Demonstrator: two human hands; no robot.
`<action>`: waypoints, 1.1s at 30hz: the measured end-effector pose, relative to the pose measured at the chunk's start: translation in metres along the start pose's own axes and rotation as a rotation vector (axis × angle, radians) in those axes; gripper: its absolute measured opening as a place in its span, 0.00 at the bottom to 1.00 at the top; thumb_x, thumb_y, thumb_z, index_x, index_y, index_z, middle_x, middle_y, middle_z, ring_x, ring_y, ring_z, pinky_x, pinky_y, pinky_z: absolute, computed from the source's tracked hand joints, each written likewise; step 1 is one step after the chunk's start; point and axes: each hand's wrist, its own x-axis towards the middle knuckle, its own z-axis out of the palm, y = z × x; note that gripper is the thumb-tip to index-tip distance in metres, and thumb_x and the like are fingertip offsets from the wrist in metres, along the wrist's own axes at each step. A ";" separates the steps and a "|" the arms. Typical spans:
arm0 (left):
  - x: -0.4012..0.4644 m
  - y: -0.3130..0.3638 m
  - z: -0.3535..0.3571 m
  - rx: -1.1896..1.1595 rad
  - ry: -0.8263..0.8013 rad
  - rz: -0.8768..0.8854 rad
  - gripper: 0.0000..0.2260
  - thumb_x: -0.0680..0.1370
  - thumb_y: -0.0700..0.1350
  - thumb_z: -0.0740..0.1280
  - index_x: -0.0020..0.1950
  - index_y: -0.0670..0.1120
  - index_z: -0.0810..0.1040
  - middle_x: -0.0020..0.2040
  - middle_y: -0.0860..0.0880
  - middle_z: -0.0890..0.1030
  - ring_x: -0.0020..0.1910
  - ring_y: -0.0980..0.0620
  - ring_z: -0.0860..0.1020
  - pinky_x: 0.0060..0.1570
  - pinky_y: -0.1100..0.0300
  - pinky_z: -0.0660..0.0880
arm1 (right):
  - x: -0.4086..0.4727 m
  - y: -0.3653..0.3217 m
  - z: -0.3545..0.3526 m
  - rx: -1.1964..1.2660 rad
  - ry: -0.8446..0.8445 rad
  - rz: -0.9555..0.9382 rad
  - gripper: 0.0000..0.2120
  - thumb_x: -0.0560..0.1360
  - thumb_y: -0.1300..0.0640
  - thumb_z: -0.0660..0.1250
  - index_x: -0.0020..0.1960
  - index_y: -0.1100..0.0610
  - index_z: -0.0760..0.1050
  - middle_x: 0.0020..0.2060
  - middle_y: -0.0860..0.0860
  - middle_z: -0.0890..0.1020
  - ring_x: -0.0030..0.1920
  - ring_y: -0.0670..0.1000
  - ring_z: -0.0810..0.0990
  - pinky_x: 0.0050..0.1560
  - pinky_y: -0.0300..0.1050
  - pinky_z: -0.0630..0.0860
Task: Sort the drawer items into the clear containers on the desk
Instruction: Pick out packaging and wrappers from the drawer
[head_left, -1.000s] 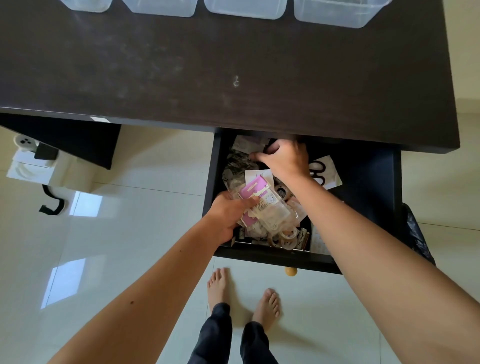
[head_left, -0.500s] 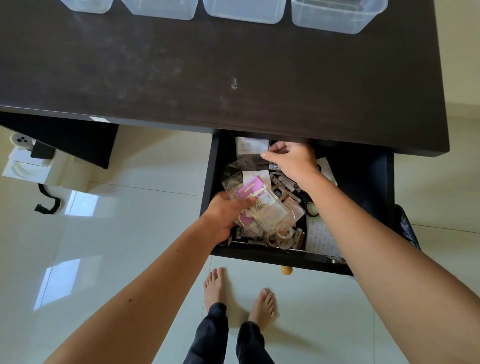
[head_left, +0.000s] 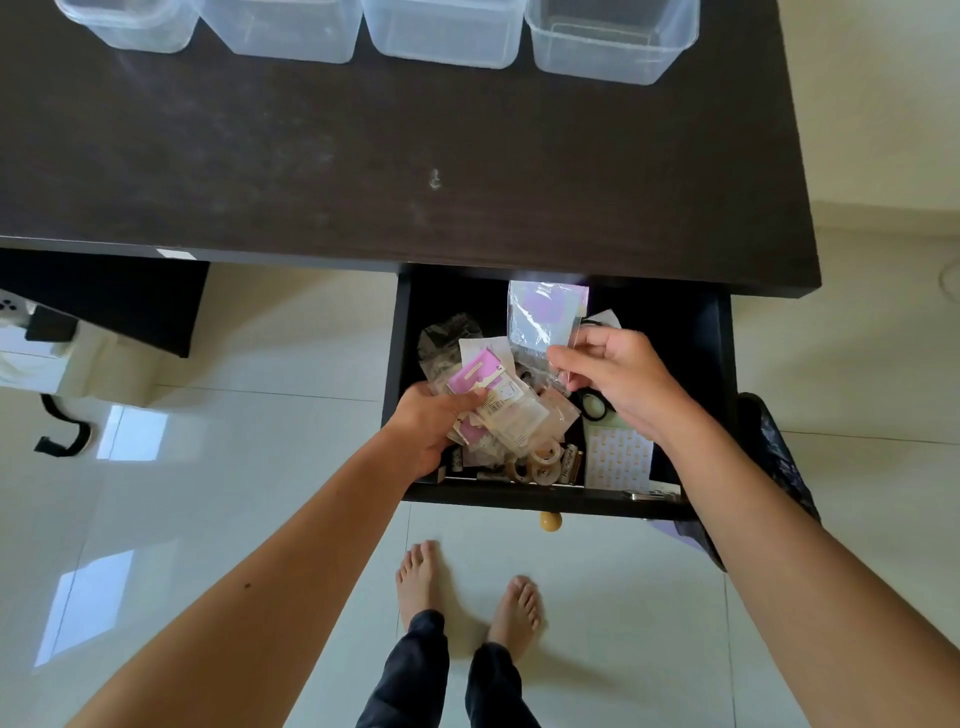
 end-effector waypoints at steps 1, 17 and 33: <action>0.000 0.000 0.001 0.001 0.006 0.004 0.20 0.75 0.34 0.75 0.66 0.35 0.76 0.58 0.36 0.85 0.54 0.38 0.86 0.46 0.44 0.85 | -0.006 0.000 -0.002 0.033 -0.021 0.006 0.04 0.78 0.60 0.75 0.51 0.60 0.85 0.39 0.52 0.86 0.39 0.49 0.83 0.45 0.43 0.80; -0.008 0.020 0.013 0.024 -0.195 0.294 0.04 0.80 0.37 0.70 0.54 0.41 0.83 0.44 0.45 0.87 0.43 0.47 0.87 0.42 0.52 0.83 | -0.033 -0.019 -0.004 0.256 -0.076 0.052 0.03 0.83 0.61 0.68 0.54 0.60 0.79 0.48 0.58 0.87 0.30 0.48 0.71 0.29 0.39 0.64; -0.016 0.032 0.035 0.052 -0.291 0.249 0.13 0.79 0.37 0.72 0.63 0.38 0.80 0.51 0.41 0.86 0.50 0.42 0.86 0.45 0.50 0.84 | -0.019 -0.012 0.005 -0.393 0.232 -0.124 0.17 0.73 0.50 0.80 0.59 0.51 0.81 0.41 0.48 0.86 0.39 0.44 0.85 0.47 0.41 0.82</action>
